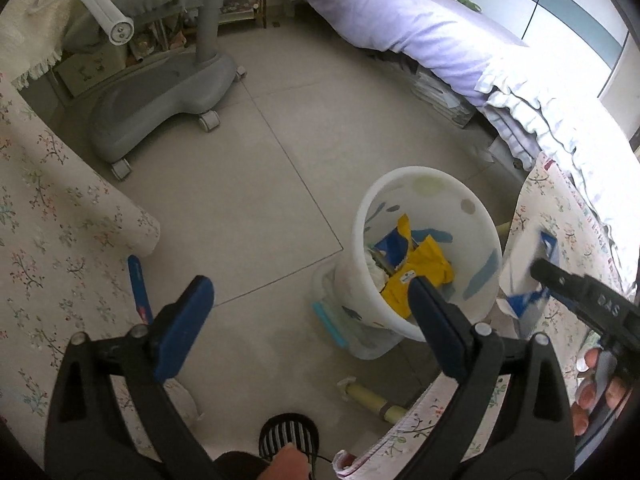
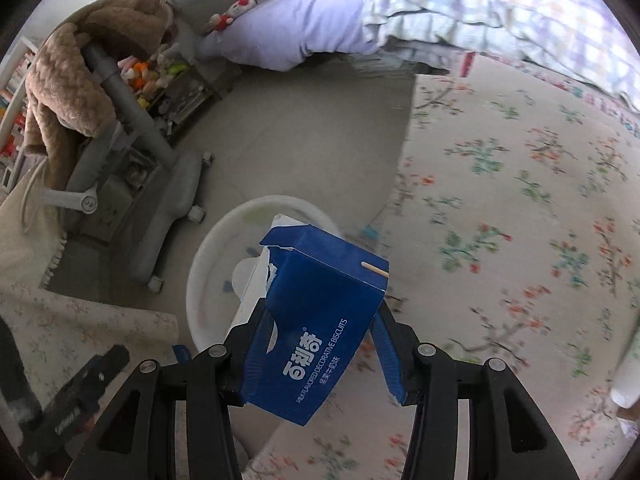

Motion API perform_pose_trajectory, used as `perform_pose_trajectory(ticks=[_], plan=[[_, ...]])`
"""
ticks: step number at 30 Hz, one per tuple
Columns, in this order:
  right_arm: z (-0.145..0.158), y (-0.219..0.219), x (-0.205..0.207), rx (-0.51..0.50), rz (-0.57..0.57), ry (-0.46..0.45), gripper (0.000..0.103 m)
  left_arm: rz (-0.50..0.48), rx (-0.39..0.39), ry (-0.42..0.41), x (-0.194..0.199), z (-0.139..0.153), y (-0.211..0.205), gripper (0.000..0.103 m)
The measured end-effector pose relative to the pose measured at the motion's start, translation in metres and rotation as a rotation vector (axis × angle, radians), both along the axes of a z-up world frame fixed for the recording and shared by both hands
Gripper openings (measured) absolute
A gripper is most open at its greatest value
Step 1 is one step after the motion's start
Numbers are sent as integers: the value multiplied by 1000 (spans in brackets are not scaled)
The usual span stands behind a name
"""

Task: Collect trash
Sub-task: 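Carry the tissue and blue box to the wastebasket and open both tools over it, then move both tools back over the remaining items on the bed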

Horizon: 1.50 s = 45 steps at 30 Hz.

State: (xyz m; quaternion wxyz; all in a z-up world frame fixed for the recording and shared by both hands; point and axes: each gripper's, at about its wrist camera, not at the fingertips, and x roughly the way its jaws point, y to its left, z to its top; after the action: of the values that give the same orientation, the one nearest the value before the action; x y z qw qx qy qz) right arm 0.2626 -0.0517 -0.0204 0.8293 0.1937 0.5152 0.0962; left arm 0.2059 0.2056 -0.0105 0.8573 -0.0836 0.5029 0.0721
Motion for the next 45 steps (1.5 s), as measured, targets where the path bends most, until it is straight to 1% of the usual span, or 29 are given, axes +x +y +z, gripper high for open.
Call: perform_pose_trajectory(ticks=[2, 4, 5, 6, 8, 10, 13, 16, 20, 24, 29, 36, 45], plan=[[-1, 6, 6, 5, 4, 1, 51, -5, 12, -1, 0, 0, 0, 97], [-1, 8, 9, 31, 10, -5, 51, -7, 16, -4, 0, 1, 0, 97], [0, 9, 11, 58, 20, -12, 57, -10, 14, -5, 0, 2, 0, 97], [1, 8, 12, 85, 27, -24, 72, -12, 11, -6, -1, 2, 0, 97], [6, 8, 10, 86, 15, -47, 84, -13, 7, -9, -1, 3, 0, 97], [11, 10, 7, 75, 31, -65, 85, -16, 2, -12, -2, 4, 0, 97], [15, 9, 1, 34, 49, -66, 85, -24, 0, -14, -1, 5, -3, 97], [20, 4, -7, 16, 54, -61, 85, -37, -6, -16, -2, 7, -8, 97], [24, -12, -21, 8, 49, -59, 85, -57, -14, -19, -3, 10, -17, 97], [28, -30, -37, -38, 41, -61, 85, -89, -15, -24, -5, 14, -31, 97], [34, -66, -66, -77, 23, -60, 85, -133, -13, -28, -7, 18, -51, 97], [46, -126, -108, -132, -38, -55, 85, -205, -27, -30, -14, 23, -89, 97], [46, -194, -146, -146, -136, -20, 85, -301, -49, -12, -20, 24, -144, 97]])
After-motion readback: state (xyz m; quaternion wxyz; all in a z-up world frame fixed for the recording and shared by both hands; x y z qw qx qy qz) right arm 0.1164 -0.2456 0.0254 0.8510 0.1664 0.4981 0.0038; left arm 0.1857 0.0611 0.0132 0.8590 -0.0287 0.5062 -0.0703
